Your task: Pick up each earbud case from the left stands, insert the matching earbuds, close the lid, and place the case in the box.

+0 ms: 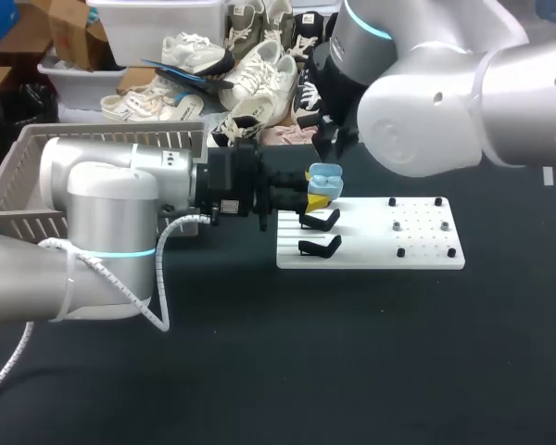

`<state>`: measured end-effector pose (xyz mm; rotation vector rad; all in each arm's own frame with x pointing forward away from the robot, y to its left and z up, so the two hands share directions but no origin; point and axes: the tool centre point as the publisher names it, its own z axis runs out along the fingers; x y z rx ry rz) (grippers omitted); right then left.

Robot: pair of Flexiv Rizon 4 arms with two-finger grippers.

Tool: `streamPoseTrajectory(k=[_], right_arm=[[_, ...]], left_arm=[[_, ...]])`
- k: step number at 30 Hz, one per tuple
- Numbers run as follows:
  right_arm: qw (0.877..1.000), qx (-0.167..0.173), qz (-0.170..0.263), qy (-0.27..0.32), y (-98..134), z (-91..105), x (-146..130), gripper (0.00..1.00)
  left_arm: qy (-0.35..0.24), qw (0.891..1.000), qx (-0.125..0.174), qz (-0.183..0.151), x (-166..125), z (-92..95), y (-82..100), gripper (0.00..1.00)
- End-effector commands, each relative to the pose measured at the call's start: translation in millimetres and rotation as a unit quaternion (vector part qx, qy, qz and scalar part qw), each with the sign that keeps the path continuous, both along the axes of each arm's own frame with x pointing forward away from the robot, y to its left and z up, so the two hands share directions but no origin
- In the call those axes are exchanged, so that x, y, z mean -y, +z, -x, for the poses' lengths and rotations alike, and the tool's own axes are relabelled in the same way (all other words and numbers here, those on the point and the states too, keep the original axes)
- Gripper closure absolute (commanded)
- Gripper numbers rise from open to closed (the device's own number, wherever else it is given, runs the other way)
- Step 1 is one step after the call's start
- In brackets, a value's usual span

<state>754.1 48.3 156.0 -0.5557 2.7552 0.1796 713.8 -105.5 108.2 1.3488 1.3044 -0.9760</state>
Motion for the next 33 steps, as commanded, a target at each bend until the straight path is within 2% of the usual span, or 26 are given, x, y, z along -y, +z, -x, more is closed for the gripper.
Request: streamPoseTrajectory(k=[1, 9, 17, 26, 33], right_arm=[[1.000, 0.005, -0.002, -0.004, 1.4, 13.0, 3.5, 0.76], [1.000, 0.008, -0.007, -0.012, 4.1, 27.5, 4.3, 0.76], [1.000, 0.013, -0.010, -0.021, 8.2, 33.8, 4.1, 0.77], [0.995, 0.048, -0.035, -0.077, 30.4, 40.2, 29.6, 0.74], [0.986, 0.041, -0.077, -0.144, 17.4, 47.2, 50.0, 0.75]], left_arm=[[0.001, 1.000, 0.001, 0.001, -0.3, 0.6, -0.5, 1.00], [0.001, 1.000, 0.001, 0.001, -0.3, 0.6, -0.5, 1.00], [0.001, 1.000, 0.001, 0.001, -0.3, 0.6, -0.5, 1.00], [0.001, 1.000, 0.001, 0.001, -0.3, 0.6, -0.5, 1.00], [0.000, 1.000, 0.005, 0.002, -3.2, -2.0, 1.7, 1.00]])
